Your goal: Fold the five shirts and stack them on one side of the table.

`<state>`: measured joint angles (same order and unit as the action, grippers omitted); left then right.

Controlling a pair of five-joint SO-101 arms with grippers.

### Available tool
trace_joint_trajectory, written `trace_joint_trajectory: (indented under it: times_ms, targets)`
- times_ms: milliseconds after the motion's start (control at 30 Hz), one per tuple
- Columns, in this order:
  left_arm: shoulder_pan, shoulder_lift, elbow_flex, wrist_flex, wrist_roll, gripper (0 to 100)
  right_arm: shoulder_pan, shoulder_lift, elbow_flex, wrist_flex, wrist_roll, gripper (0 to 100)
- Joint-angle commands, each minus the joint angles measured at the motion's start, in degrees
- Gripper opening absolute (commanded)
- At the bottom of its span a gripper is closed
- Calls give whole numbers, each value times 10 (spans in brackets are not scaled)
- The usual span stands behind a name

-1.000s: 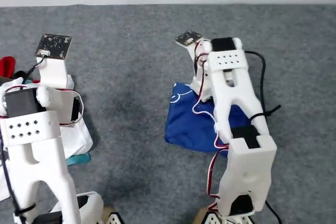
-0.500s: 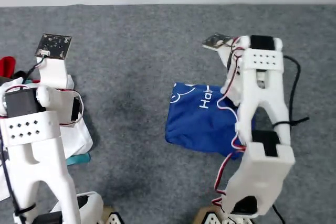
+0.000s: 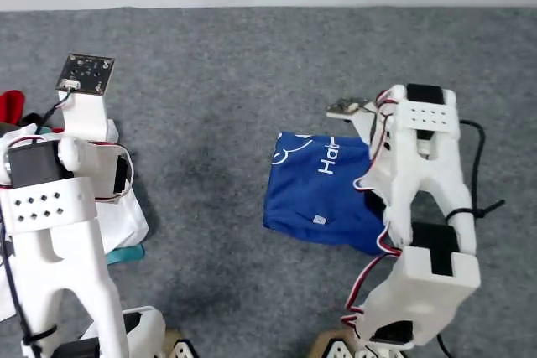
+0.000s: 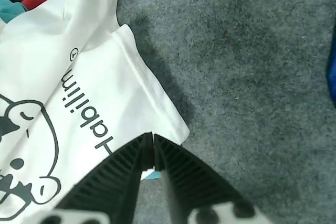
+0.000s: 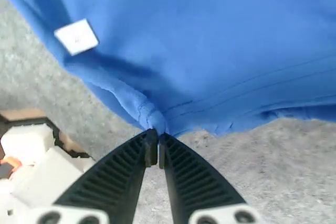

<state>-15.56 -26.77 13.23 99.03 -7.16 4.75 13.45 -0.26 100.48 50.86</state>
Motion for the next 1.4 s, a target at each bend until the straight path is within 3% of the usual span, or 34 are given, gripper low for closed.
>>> trace_joint_trajectory:
  times_ms: [0,133,300,367,467,600,700,867,1067,1367]
  targets:
    - [2,-12,-1,14,4,5,29,-35,-1,23,20,9]
    - [2,-12,-1,14,3,5,31,-36,-1,23,16,31]
    - [2,-12,-1,14,3,5,29,-85,-3,26,-68,231]
    - [2,-12,-1,14,3,5,15,-124,0,25,-70,256]
    - [2,-12,-1,14,3,5,-24,-168,0,24,-73,191]
    - [2,-12,-1,14,3,5,-99,-162,0,16,-76,10]
    - [2,-12,-1,14,3,5,-132,-116,0,1,-109,26]
    - [2,-12,-1,14,3,5,-124,-26,0,-52,-152,10]
    - [2,-12,13,14,2,5,-87,51,15,-10,-147,9]
    - [3,-17,58,13,2,5,-43,56,79,13,-114,9]
